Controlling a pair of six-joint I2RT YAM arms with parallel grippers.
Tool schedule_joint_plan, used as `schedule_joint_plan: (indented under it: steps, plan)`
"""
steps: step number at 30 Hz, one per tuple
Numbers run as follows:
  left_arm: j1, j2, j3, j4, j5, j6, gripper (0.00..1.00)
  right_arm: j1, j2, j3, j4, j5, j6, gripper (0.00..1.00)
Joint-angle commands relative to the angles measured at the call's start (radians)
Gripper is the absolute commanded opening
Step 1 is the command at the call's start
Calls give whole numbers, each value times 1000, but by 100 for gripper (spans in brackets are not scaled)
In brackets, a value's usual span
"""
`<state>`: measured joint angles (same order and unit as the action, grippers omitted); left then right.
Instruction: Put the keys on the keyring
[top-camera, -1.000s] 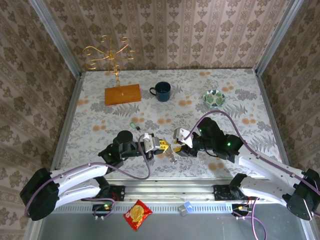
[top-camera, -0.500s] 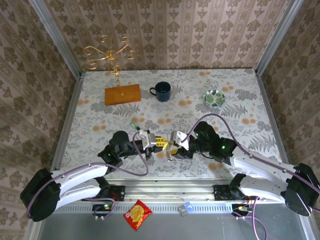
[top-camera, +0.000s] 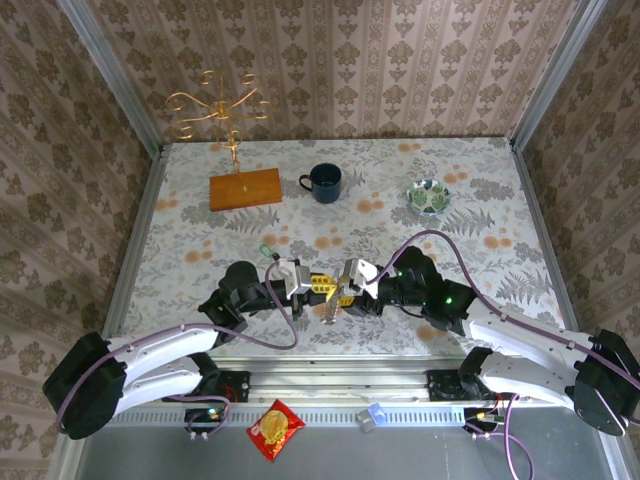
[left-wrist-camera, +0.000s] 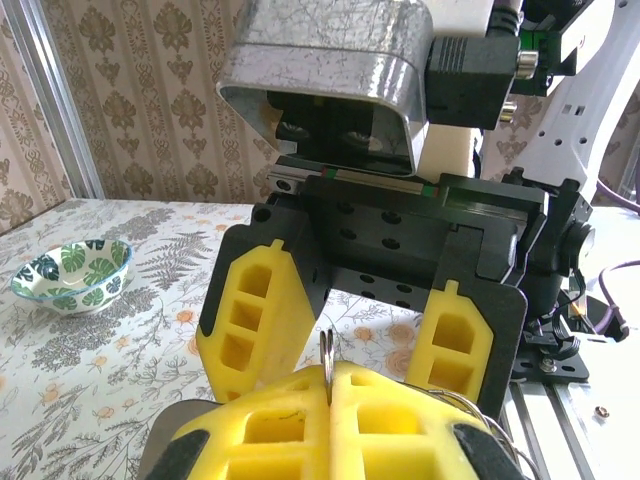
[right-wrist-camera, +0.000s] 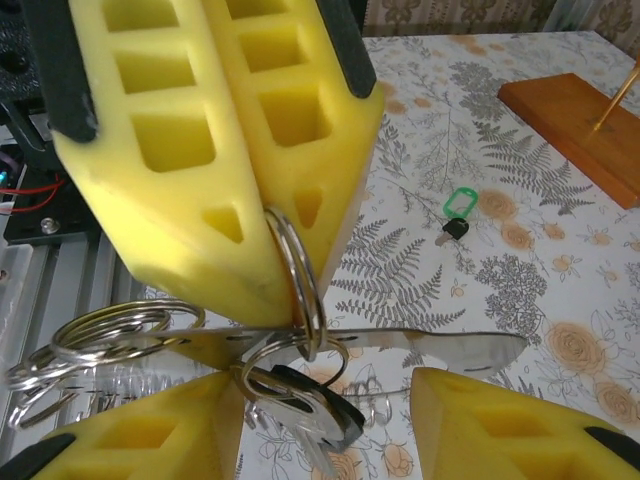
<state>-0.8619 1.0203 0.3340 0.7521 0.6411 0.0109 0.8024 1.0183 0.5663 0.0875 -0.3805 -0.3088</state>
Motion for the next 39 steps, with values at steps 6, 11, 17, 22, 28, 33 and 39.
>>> schedule_joint_plan:
  steps: [6,11,17,22,28,33,39]
  plan:
    - [13,2,8,59,42,-28,0,10,-8,-23,72,14,23,37]
    - [14,-2,15,40,46,-20,0,9,-25,-8,-10,0,5,22]
    - [15,-12,27,-9,47,11,0,8,-68,17,-109,47,-39,0]
    - [14,-26,46,-112,48,57,0,6,-87,71,-209,78,-92,0]
    - [10,-25,64,-181,43,93,0,7,-54,137,-276,58,-138,0]
    - [8,-35,63,-198,40,103,0,7,-31,172,-328,56,-165,0]
    - [8,-34,63,-178,45,100,0,11,17,193,-377,35,-171,0]
